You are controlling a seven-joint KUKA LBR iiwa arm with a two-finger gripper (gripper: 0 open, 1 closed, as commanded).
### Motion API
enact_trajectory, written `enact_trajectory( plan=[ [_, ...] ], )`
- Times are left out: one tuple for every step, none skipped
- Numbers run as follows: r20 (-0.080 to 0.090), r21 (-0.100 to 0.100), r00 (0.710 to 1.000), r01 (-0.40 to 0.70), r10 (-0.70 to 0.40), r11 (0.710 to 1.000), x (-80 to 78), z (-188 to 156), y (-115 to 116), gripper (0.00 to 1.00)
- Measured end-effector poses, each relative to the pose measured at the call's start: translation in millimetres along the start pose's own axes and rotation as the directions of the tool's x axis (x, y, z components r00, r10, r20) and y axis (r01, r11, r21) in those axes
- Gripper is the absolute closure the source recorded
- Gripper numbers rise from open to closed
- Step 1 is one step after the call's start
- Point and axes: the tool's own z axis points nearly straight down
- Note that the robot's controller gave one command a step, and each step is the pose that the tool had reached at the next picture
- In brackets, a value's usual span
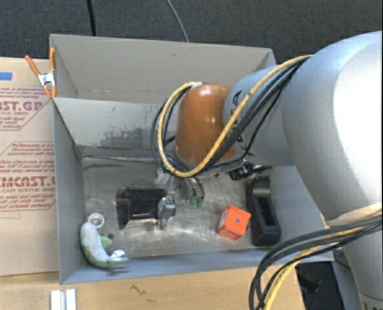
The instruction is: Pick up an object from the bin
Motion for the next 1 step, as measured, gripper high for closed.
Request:
enact_trajectory(
  plan=[
    [-0.026, 0.005, 1.0, -0.002, 0.002, 1.0, 0.4, -1.4, 0.7, 1.0]
  ],
)
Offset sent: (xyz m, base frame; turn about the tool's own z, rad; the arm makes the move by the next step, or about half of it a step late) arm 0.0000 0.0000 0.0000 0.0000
